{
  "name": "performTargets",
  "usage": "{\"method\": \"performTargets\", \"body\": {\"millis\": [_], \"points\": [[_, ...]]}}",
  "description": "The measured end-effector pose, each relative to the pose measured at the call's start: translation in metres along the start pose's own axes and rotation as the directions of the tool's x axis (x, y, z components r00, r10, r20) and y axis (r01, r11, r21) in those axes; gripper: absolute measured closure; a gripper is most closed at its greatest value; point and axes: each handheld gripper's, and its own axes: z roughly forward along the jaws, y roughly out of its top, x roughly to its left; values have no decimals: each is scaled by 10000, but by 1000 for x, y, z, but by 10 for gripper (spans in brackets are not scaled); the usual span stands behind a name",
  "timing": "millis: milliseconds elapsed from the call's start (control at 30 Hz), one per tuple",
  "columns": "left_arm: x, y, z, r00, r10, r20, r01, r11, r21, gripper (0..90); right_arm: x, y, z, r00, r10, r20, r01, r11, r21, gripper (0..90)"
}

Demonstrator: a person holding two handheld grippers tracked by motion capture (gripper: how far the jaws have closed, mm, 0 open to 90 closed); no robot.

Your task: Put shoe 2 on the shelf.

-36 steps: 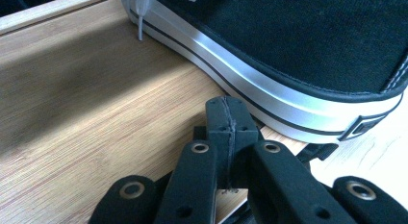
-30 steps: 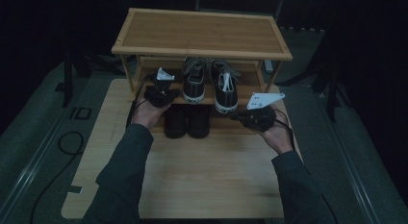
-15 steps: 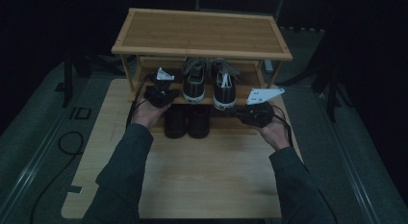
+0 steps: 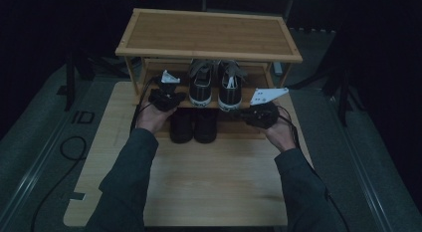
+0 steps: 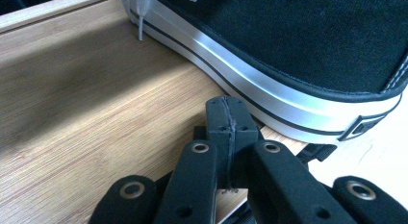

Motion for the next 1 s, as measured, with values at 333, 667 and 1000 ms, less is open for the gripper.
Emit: {"method": "performTargets", "body": {"millis": [333, 667, 1000], "points": [[1, -1, 0, 10000, -56, 26, 56, 10000, -58, 900, -9, 1, 7, 9999, 123, -73, -122, 9998, 141, 900], [1, -1, 0, 10000, -50, 20, 50, 10000, -58, 900, -13, -1, 10, 9998, 205, 80, -207, 9995, 244, 900], [0, 0, 0, 10000, -33, -43, 33, 10000, -40, 900, -11, -3, 12, 9995, 262, 169, -266, 9993, 250, 900]]}}
